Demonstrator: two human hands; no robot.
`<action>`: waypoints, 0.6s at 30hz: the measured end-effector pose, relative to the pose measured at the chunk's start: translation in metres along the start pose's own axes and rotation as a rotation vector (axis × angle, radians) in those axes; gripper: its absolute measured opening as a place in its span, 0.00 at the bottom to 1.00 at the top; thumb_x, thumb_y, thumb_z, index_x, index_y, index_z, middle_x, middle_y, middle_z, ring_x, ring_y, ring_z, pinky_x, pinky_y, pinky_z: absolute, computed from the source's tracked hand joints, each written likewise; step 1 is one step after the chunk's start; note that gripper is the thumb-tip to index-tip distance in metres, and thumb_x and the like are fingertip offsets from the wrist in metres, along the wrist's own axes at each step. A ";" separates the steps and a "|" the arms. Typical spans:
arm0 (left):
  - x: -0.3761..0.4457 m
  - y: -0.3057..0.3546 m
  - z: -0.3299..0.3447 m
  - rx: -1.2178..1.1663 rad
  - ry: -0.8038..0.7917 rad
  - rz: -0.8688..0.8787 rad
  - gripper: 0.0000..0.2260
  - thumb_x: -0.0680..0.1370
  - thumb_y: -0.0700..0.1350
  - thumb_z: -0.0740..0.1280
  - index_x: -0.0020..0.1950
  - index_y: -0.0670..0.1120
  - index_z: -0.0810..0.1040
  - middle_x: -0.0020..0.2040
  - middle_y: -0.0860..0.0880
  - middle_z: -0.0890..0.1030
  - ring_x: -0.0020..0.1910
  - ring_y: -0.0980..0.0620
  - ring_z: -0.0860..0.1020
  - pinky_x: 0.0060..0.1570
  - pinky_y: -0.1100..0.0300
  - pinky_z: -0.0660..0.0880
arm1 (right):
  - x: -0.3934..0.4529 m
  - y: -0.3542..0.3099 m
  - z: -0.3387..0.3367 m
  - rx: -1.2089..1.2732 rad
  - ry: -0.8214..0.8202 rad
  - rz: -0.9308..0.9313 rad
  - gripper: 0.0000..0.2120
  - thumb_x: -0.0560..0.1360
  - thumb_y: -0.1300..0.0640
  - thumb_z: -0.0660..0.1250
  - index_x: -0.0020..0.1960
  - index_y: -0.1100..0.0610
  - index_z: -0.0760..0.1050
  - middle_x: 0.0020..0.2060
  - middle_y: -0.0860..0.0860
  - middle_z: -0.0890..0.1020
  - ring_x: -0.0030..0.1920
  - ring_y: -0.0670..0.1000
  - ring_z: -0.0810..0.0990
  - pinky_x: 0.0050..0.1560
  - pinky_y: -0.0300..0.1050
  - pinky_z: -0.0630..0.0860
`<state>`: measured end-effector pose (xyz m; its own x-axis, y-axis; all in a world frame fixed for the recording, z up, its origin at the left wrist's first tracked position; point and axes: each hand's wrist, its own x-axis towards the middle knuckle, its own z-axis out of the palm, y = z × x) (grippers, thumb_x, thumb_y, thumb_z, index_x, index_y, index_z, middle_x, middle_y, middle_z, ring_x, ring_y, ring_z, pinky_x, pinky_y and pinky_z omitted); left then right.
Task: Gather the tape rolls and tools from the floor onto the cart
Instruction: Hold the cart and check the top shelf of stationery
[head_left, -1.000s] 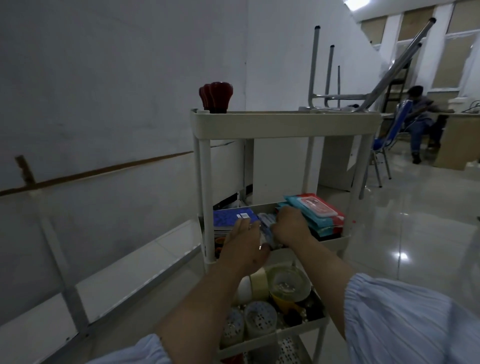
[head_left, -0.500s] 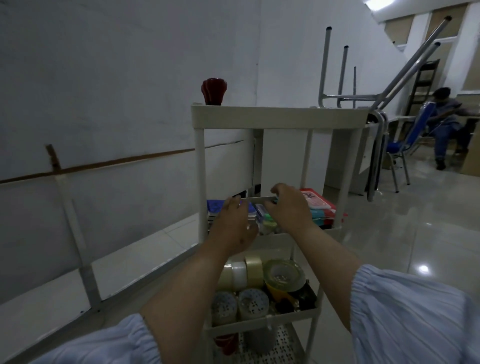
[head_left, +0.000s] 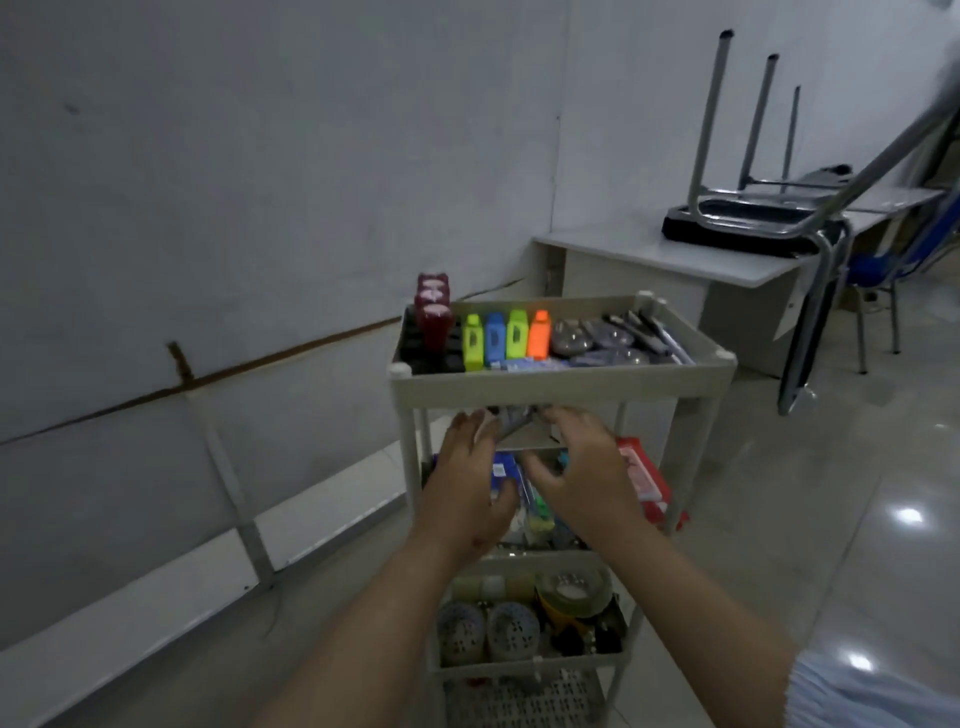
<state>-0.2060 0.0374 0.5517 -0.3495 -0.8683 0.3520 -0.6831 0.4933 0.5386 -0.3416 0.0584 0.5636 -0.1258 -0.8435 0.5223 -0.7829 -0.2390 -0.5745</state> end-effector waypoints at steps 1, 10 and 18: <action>0.000 0.007 -0.010 0.001 -0.010 0.017 0.26 0.77 0.45 0.61 0.73 0.43 0.57 0.75 0.44 0.58 0.75 0.47 0.53 0.72 0.56 0.53 | 0.003 -0.008 -0.008 0.001 -0.020 0.001 0.16 0.70 0.57 0.69 0.57 0.59 0.75 0.52 0.56 0.80 0.54 0.55 0.77 0.56 0.48 0.75; -0.003 0.061 -0.099 0.017 -0.125 -0.093 0.23 0.78 0.46 0.59 0.73 0.48 0.59 0.73 0.51 0.64 0.71 0.54 0.62 0.66 0.60 0.62 | 0.043 -0.072 -0.090 0.006 -0.208 0.073 0.19 0.74 0.55 0.66 0.63 0.57 0.71 0.57 0.52 0.78 0.58 0.51 0.75 0.57 0.41 0.71; 0.022 0.087 -0.161 -0.019 -0.019 -0.321 0.18 0.78 0.44 0.61 0.68 0.45 0.69 0.67 0.46 0.73 0.65 0.48 0.71 0.61 0.58 0.67 | 0.084 -0.057 -0.144 -0.132 -0.269 0.162 0.20 0.72 0.50 0.67 0.62 0.53 0.72 0.57 0.50 0.77 0.58 0.53 0.73 0.55 0.47 0.73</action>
<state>-0.1703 0.0696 0.7294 -0.1304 -0.9804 0.1478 -0.7482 0.1951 0.6341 -0.3954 0.0703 0.7311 -0.1032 -0.9663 0.2357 -0.8401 -0.0422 -0.5409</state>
